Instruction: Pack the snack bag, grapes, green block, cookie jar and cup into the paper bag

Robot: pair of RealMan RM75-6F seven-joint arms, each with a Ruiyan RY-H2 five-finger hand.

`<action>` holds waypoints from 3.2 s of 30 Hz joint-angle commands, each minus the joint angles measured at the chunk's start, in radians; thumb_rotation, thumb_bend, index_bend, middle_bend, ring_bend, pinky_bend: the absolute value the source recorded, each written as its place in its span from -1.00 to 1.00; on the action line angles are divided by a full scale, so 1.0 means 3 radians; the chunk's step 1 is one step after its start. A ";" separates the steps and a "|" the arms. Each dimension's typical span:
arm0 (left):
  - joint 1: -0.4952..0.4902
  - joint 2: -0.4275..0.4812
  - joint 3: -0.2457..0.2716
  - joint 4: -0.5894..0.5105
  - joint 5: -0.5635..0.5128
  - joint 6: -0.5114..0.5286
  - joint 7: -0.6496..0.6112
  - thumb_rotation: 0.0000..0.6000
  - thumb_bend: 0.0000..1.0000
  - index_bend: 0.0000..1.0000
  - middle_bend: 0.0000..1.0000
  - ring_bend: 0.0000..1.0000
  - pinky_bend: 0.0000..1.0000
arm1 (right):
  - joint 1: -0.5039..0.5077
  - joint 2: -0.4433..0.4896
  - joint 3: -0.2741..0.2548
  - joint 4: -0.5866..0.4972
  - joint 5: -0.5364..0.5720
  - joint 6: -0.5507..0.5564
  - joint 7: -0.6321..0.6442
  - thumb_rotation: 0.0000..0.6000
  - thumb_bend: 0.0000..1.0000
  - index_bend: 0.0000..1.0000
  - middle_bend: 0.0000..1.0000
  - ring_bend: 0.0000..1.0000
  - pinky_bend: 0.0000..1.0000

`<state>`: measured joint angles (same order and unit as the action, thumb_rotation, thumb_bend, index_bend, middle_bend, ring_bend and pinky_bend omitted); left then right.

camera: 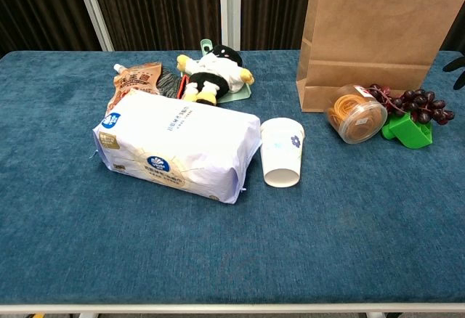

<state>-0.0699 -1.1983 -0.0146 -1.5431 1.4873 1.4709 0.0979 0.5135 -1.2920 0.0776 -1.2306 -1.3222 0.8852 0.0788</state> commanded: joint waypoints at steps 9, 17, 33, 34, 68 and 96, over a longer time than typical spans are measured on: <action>-0.0013 -0.0009 0.0001 0.0018 -0.0006 -0.0032 -0.0015 1.00 -1.00 -0.50 -0.65 -0.77 -0.71 | 0.0145 -0.0405 -0.0017 0.0469 -0.0054 -0.0269 0.0341 1.00 -0.73 -0.84 -0.57 -0.86 -0.44; -0.0013 -0.0011 -0.0004 0.0043 -0.0019 -0.0038 -0.0044 1.00 -1.00 -0.50 -0.65 -0.77 -0.71 | 0.0145 -0.0460 -0.0113 0.0484 -0.0248 -0.0240 0.0574 1.00 -0.69 -0.78 -0.51 -0.85 -0.44; -0.0011 -0.0035 0.0005 0.0097 0.0001 -0.0032 -0.0096 1.00 -1.00 -0.50 -0.65 -0.77 -0.71 | 0.0176 -0.0571 -0.0051 0.0374 -0.0384 0.0055 0.0577 1.00 -0.67 -0.67 -0.46 -0.81 -0.39; -0.0008 -0.0035 0.0004 0.0101 -0.0006 -0.0032 -0.0102 1.00 -1.00 -0.50 -0.65 -0.77 -0.71 | 0.0179 -0.0592 -0.0045 0.0381 -0.0383 0.0070 0.0552 1.00 -0.67 -0.67 -0.46 -0.81 -0.39; -0.0018 -0.0040 0.0001 0.0137 -0.0032 -0.0077 -0.0168 1.00 -1.00 -0.50 -0.65 -0.77 -0.71 | 0.0121 -0.0833 -0.0039 0.0645 -0.0585 0.0650 0.0396 1.00 -0.25 0.35 0.03 -0.20 0.35; -0.0026 0.0019 0.0001 0.0017 0.0013 -0.0038 -0.0055 1.00 -1.00 -0.50 -0.65 -0.77 -0.71 | 0.0215 0.0791 0.0654 -0.1402 -0.0775 0.1547 0.0459 1.00 -0.24 0.48 0.15 -0.09 0.48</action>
<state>-0.0777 -1.1927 -0.0144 -1.5377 1.4914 1.4596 0.0812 0.5528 -1.1018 0.2183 -1.6053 -1.6050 1.3561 0.2289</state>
